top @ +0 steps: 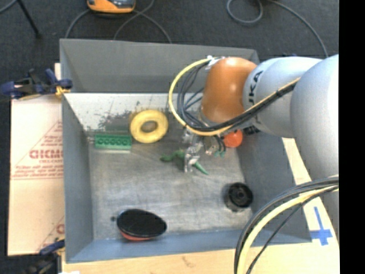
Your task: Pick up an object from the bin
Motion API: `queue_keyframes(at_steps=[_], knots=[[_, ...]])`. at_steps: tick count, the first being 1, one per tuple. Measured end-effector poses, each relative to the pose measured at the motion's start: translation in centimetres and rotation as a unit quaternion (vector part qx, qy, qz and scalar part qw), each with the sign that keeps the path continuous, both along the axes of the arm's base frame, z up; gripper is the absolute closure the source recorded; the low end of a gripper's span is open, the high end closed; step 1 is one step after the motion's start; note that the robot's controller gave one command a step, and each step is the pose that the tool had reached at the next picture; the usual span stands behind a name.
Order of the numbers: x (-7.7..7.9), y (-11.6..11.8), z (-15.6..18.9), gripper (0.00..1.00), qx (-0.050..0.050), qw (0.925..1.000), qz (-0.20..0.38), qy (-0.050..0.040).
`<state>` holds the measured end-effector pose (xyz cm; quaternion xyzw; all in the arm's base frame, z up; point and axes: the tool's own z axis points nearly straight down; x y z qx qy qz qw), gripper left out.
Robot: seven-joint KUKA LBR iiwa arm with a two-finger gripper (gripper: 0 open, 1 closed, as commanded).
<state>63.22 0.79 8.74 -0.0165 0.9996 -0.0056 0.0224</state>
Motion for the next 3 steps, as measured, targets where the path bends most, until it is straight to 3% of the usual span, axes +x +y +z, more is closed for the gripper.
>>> queue_keyframes(at_steps=[1,2,3], knots=[[-0.3,0.8,0.4,1.00,0.001,1.0000,0.004,0.0040],[-1.9,-2.8,2.0,1.00,0.005,0.9997,0.021,0.0117],[-5.5,-1.1,8.7,1.00,0.005,0.9997,0.010,0.0216]])
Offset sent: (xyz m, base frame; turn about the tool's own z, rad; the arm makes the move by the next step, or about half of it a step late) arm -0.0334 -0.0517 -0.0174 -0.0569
